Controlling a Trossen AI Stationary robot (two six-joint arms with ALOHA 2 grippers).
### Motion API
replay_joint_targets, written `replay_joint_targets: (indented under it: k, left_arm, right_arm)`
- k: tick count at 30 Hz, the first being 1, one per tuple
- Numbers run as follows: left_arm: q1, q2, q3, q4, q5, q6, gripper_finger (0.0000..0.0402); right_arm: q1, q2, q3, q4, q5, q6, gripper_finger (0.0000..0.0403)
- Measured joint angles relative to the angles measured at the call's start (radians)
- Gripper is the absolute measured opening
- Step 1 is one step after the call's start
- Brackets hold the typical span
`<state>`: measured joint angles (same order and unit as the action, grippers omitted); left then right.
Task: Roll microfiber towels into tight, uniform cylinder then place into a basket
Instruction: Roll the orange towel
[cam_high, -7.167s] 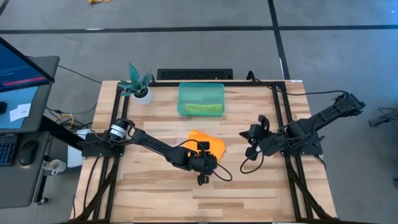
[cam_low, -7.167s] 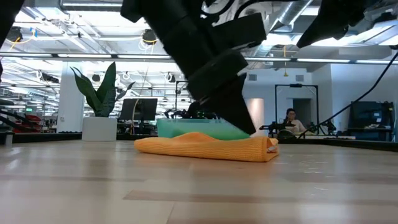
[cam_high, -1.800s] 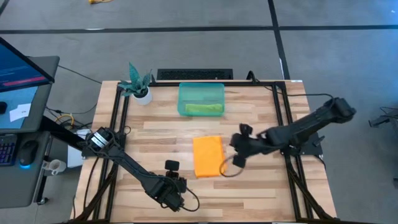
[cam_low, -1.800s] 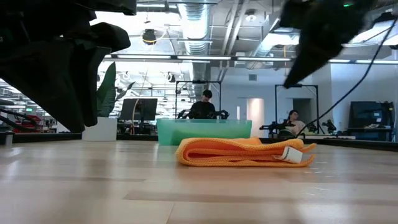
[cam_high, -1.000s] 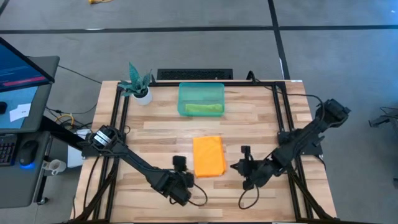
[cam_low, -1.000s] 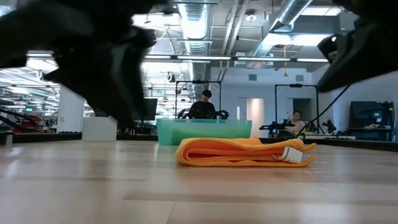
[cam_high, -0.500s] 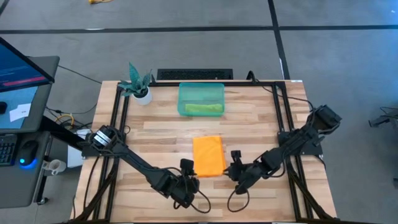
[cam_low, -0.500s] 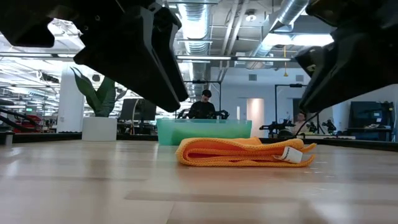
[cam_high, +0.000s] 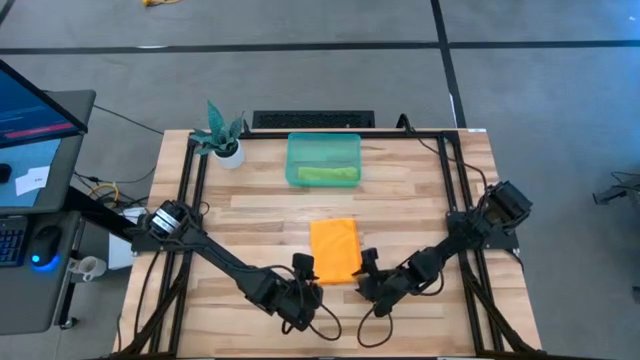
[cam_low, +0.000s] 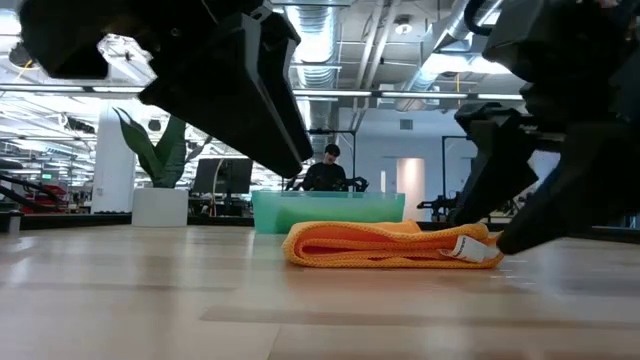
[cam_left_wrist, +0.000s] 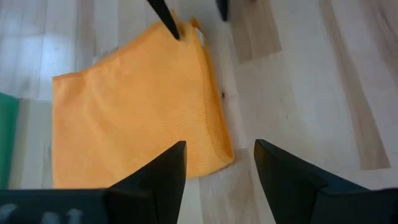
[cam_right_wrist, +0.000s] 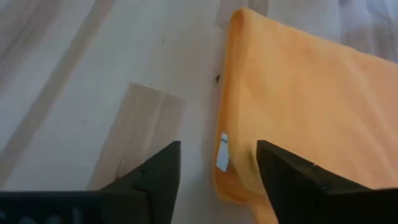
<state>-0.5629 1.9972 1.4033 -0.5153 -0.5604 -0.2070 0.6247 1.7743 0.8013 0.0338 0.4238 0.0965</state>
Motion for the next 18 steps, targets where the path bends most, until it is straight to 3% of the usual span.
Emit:
replay_joint_targets:
  k: [4, 11, 18]
  left_arm:
    - [0.011, 0.0, 0.0, 0.011, -0.002, 0.02, 0.0183]
    - [0.015, 0.001, 0.0, 0.017, -0.002, 0.042, 0.0183]
    - [0.015, 0.102, -0.001, 0.085, -0.002, 0.116, 0.0183]
  right_arm:
    - [-0.013, 0.014, 0.0, 0.014, 0.004, -0.019, 0.0253]
    - [-0.044, 0.014, 0.0, -0.002, -0.034, 0.021, 0.0255]
    - [-0.06, 0.014, 0.0, -0.014, -0.083, 0.035, 0.0255]
